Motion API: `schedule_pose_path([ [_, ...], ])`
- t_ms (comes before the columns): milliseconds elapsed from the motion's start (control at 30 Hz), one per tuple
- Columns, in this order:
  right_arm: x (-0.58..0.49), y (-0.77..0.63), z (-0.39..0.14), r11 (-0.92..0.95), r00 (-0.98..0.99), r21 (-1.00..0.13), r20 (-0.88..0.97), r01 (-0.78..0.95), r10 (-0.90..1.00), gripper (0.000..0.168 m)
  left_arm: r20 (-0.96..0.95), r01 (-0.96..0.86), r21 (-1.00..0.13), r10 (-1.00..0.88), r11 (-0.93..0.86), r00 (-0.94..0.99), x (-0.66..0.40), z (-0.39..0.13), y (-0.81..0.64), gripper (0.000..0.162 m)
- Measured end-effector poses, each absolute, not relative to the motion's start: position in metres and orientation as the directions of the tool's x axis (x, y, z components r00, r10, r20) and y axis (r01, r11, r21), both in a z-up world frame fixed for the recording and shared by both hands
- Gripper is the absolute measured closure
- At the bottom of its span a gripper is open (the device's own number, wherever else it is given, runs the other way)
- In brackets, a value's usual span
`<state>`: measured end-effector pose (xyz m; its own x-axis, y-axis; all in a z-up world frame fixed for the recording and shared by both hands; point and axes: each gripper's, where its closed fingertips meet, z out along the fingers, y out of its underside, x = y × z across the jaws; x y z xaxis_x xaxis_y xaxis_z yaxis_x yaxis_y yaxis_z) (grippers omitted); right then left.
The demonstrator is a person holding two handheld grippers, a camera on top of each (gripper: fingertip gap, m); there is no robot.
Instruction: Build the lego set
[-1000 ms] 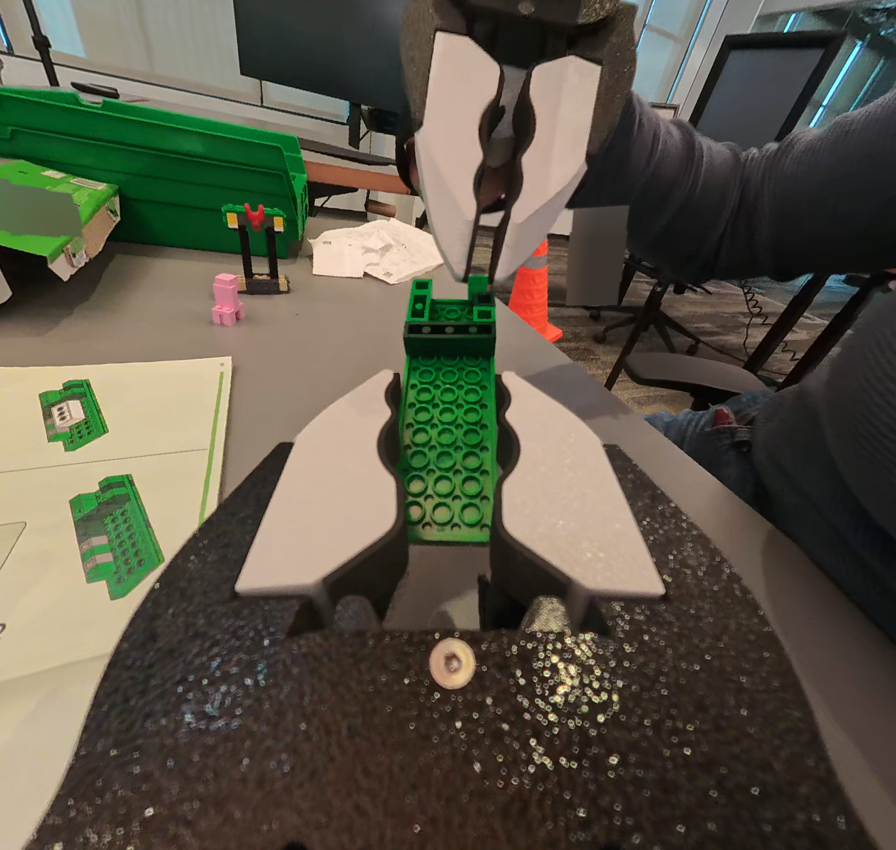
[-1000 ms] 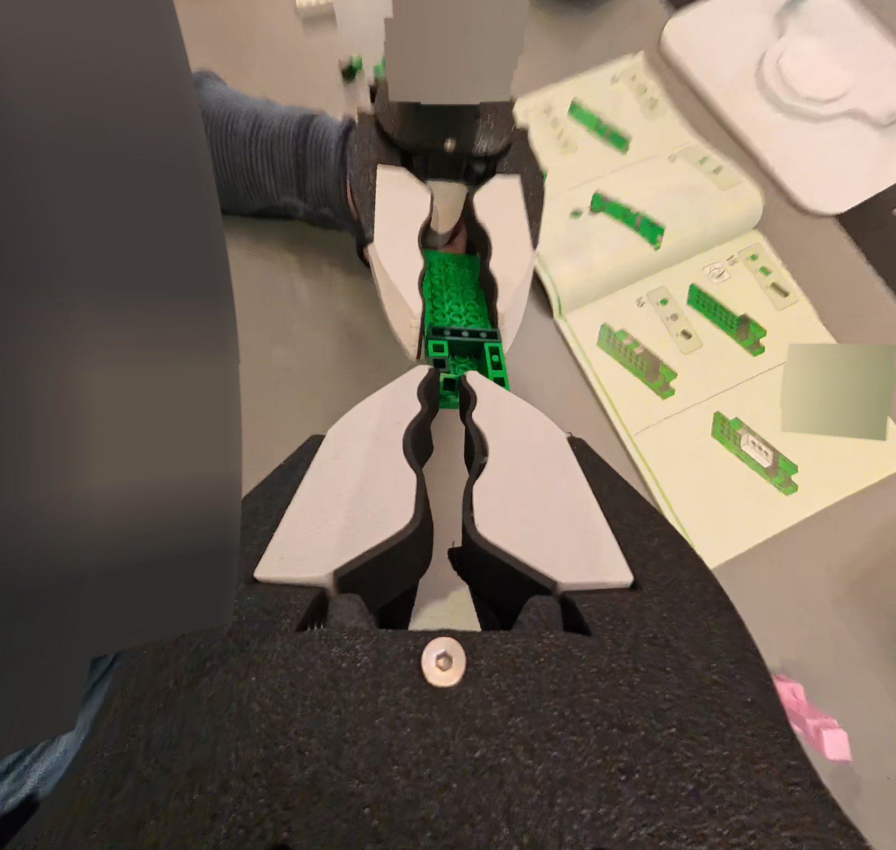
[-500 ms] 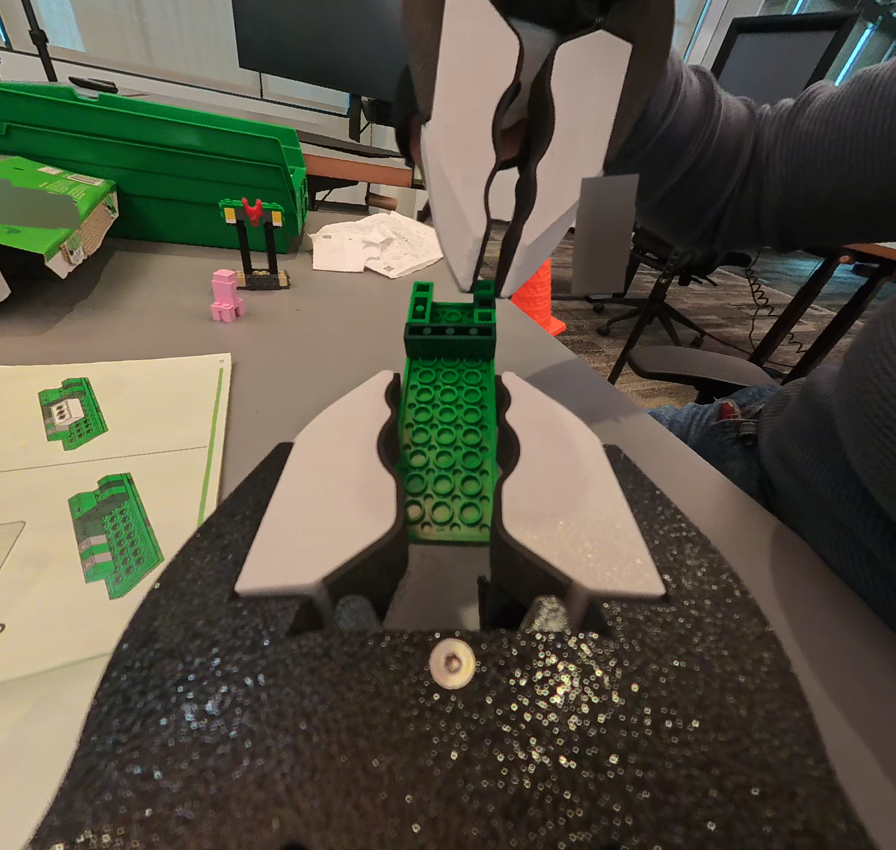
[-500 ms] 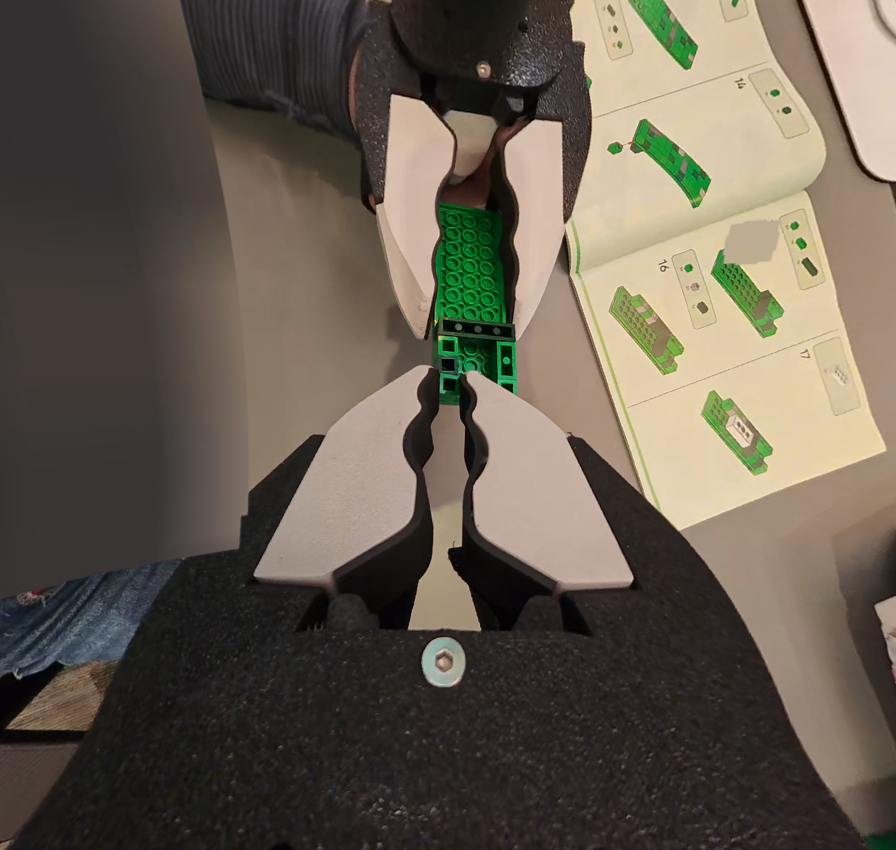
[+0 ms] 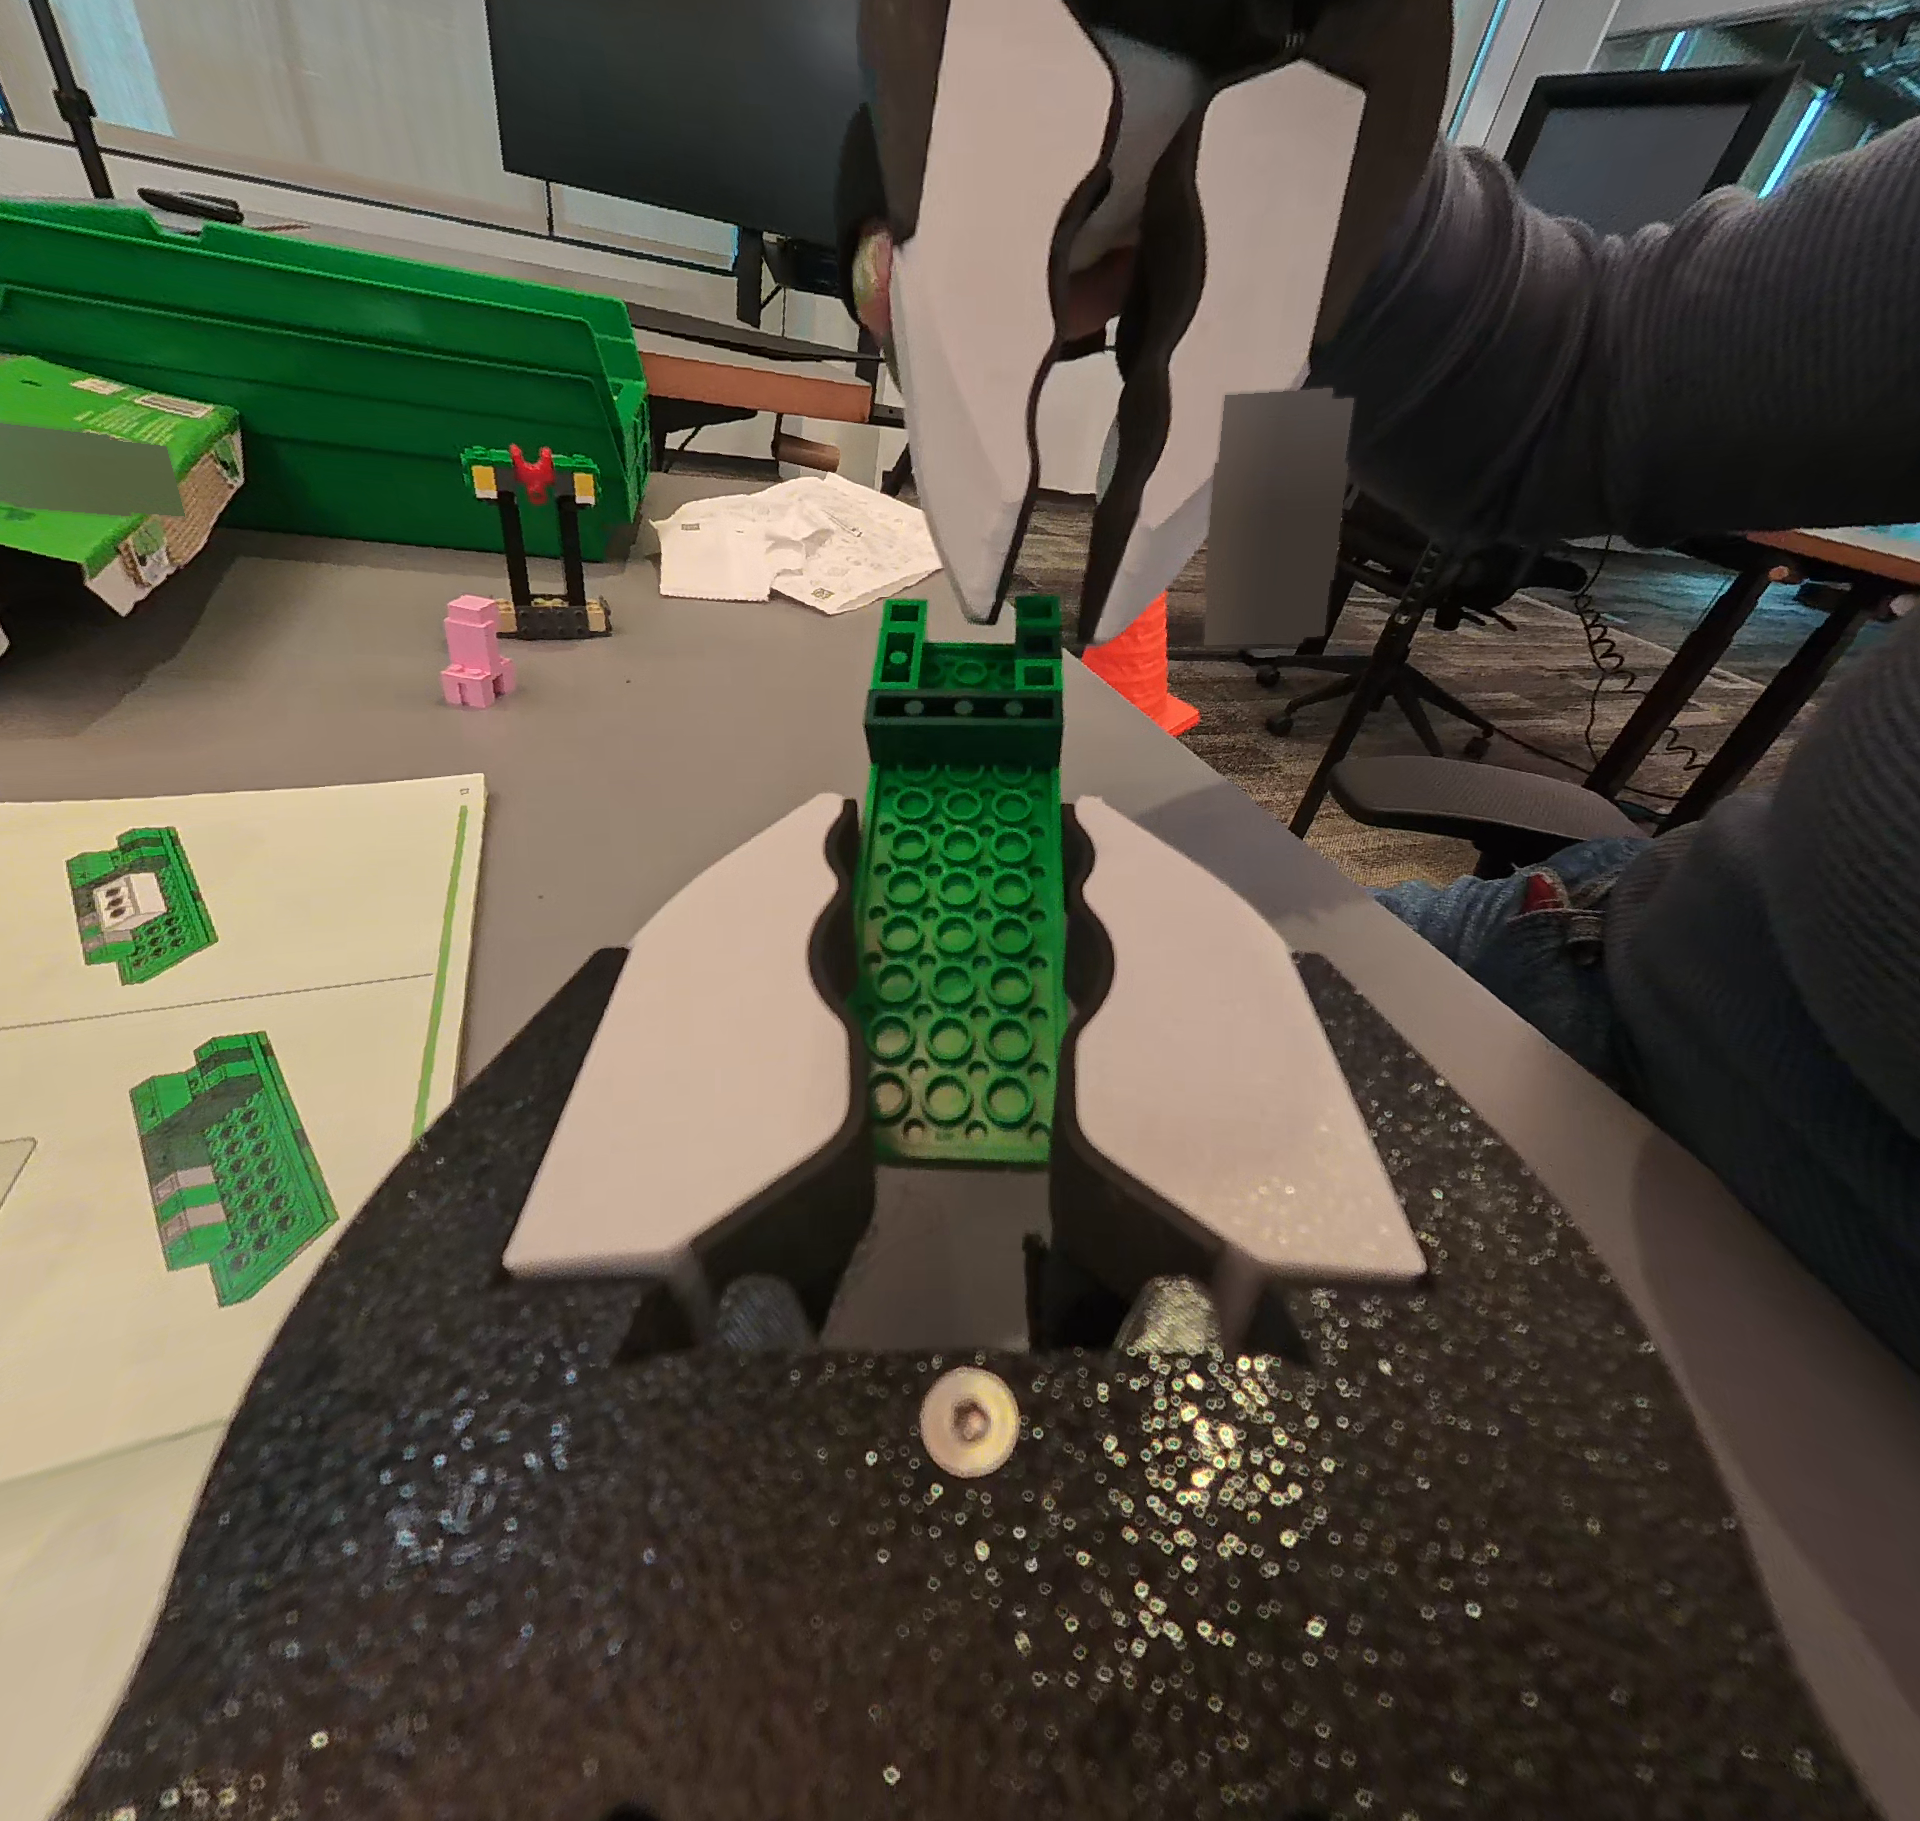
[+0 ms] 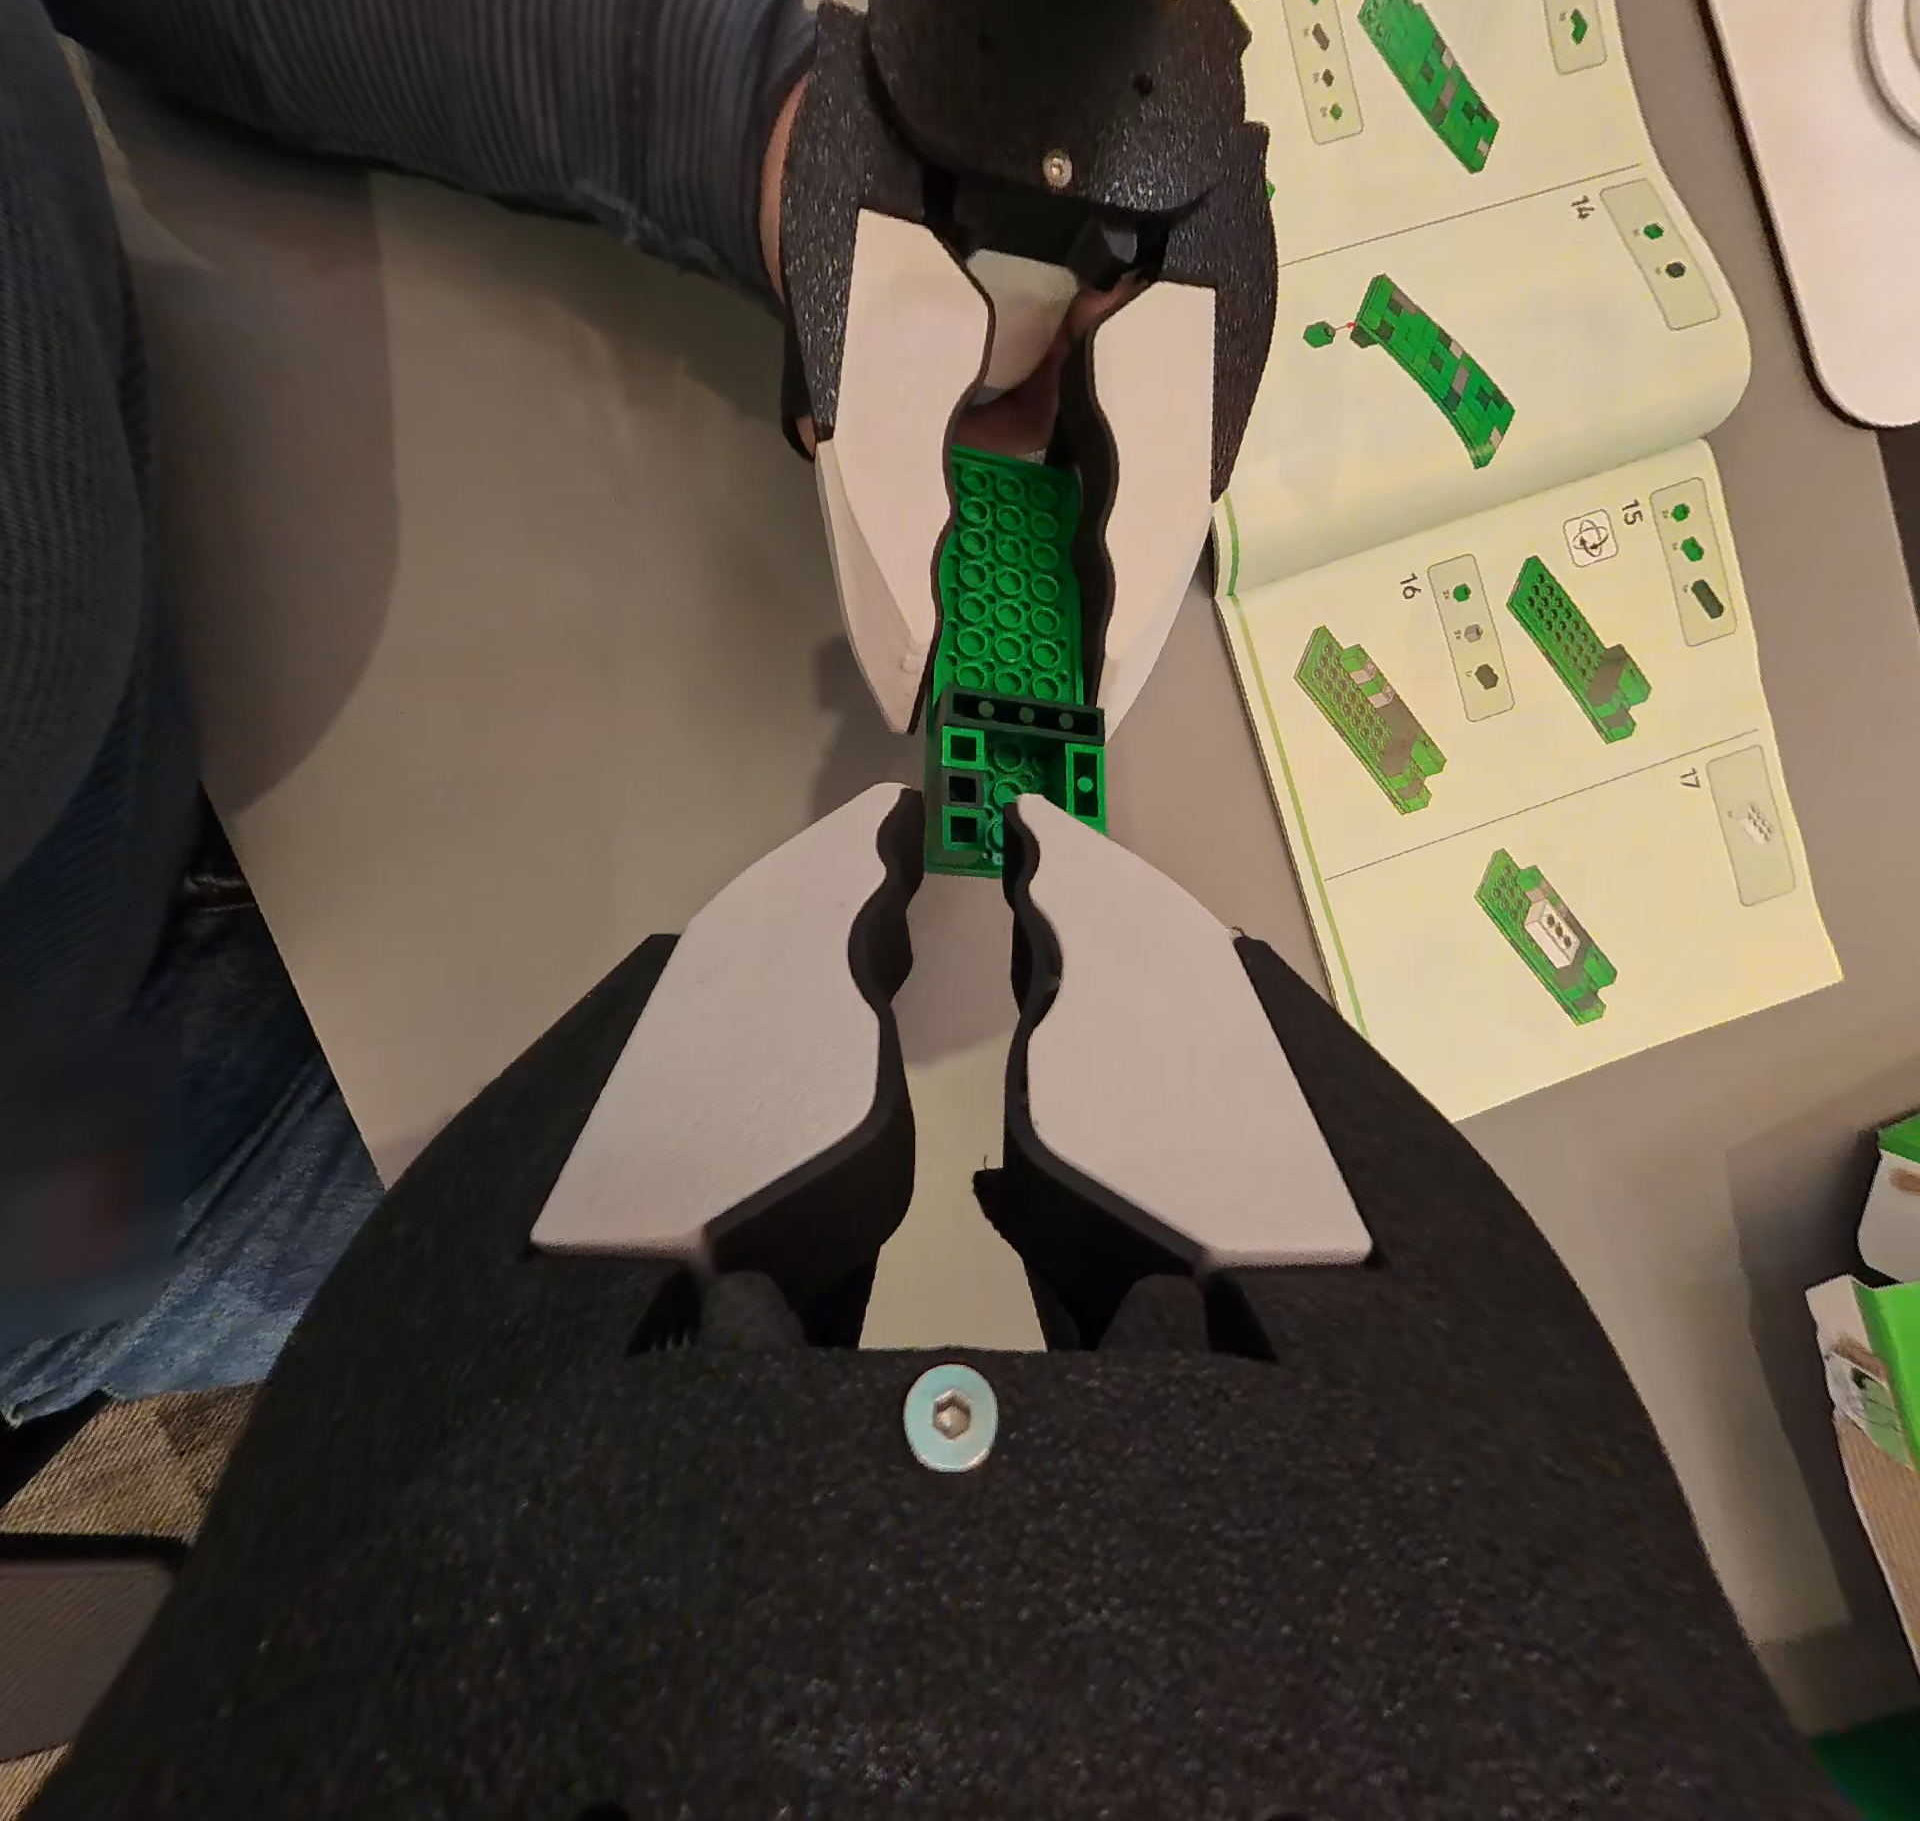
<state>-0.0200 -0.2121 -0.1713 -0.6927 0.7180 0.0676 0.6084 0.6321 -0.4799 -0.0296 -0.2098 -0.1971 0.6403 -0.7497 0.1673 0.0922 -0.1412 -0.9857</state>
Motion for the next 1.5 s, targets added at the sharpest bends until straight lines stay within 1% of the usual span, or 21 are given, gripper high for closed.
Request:
schedule_pose_path([
  [67,-0.021,-0.212,-0.170,0.631,-0.695,-0.484,0.062,0.606,0.716,0.153,0.167,0.093,-0.986,-0.749,-0.140,0.641,-0.030,-0.197,-0.210,0.126],
  [133,-0.021,-0.212,-0.167,0.631,-0.694,-0.486,0.068,0.604,0.717,0.149,0.170,0.097,-0.985,-0.746,-0.142,0.644,-0.031,-0.197,-0.209,0.126],
  [233,-0.023,-0.209,-0.157,0.634,-0.684,-0.524,0.126,0.569,0.718,0.132,0.196,0.133,-0.981,-0.738,-0.144,0.646,-0.035,-0.194,-0.209,0.126],
  [300,-0.027,-0.208,-0.147,0.659,-0.679,-0.572,0.226,0.488,0.699,0.122,0.222,0.170,-0.975,-0.733,-0.146,0.643,-0.039,-0.191,-0.208,0.126],
  [333,-0.027,-0.209,-0.144,0.699,-0.682,-0.573,0.304,0.428,0.666,0.114,0.234,0.186,-0.971,-0.730,-0.147,0.642,-0.041,-0.190,-0.208,0.126],
  [367,-0.027,-0.210,-0.143,0.750,-0.669,-0.554,0.406,0.361,0.623,0.112,0.245,0.202,-0.968,-0.730,-0.148,0.638,-0.042,-0.188,-0.208,0.126],
  [400,-0.028,-0.210,-0.143,0.809,-0.649,-0.510,0.516,0.292,0.559,0.112,0.256,0.219,-0.964,-0.730,-0.149,0.633,-0.044,-0.187,-0.208,0.126],
  [467,-0.029,-0.208,-0.146,0.920,-0.566,-0.345,0.727,0.188,0.388,0.111,0.276,0.244,-0.957,-0.733,-0.153,0.622,-0.045,-0.185,-0.209,0.126],
  [533,-0.030,-0.204,-0.153,0.973,-0.509,-0.171,0.831,0.153,0.226,0.110,0.286,0.256,-0.954,-0.737,-0.157,0.613,-0.045,-0.185,-0.209,0.126],
  [567,-0.032,-0.203,-0.156,0.982,-0.492,-0.112,0.854,0.149,0.172,0.110,0.288,0.258,-0.953,-0.739,-0.159,0.609,-0.045,-0.185,-0.210,0.126],
  [633,-0.034,-0.203,-0.162,0.989,-0.476,-0.053,0.872,0.140,0.114,0.115,0.289,0.257,-0.953,-0.744,-0.162,0.602,-0.043,-0.185,-0.210,0.126],
  [733,-0.037,-0.199,-0.165,0.988,-0.466,-0.034,0.879,0.147,0.100,0.122,0.286,0.251,-0.954,-0.750,-0.165,0.596,-0.041,-0.185,-0.210,0.126],
  [800,-0.038,-0.200,-0.166,0.990,-0.465,-0.033,0.881,0.135,0.093,0.130,0.285,0.249,-0.954,-0.751,-0.165,0.595,-0.041,-0.185,-0.211,0.126],
  [933,-0.040,-0.201,-0.165,0.994,-0.448,0.017,0.893,0.110,0.034,0.149,0.289,0.254,-0.953,-0.753,-0.166,0.591,-0.041,-0.184,-0.211,0.126],
  [1233,-0.038,-0.202,-0.166,0.992,-0.411,0.095,0.910,0.089,-0.050,0.150,0.287,0.250,-0.954,-0.757,-0.168,0.587,-0.040,-0.185,-0.211,0.126],
  [1333,-0.038,-0.202,-0.165,0.986,-0.388,0.141,0.917,0.086,-0.097,0.150,0.293,0.254,-0.952,-0.755,-0.172,0.587,-0.040,-0.186,-0.211,0.126],
  [1433,-0.038,-0.201,-0.167,0.988,-0.394,0.123,0.916,0.096,-0.076,0.151,0.292,0.249,-0.953,-0.752,-0.175,0.590,-0.040,-0.187,-0.211,0.126],
  [1500,-0.038,-0.201,-0.167,0.986,-0.395,0.136,0.915,0.098,-0.087,0.151,0.293,0.247,-0.953,-0.752,-0.177,0.591,-0.040,-0.187,-0.211,0.126],
])
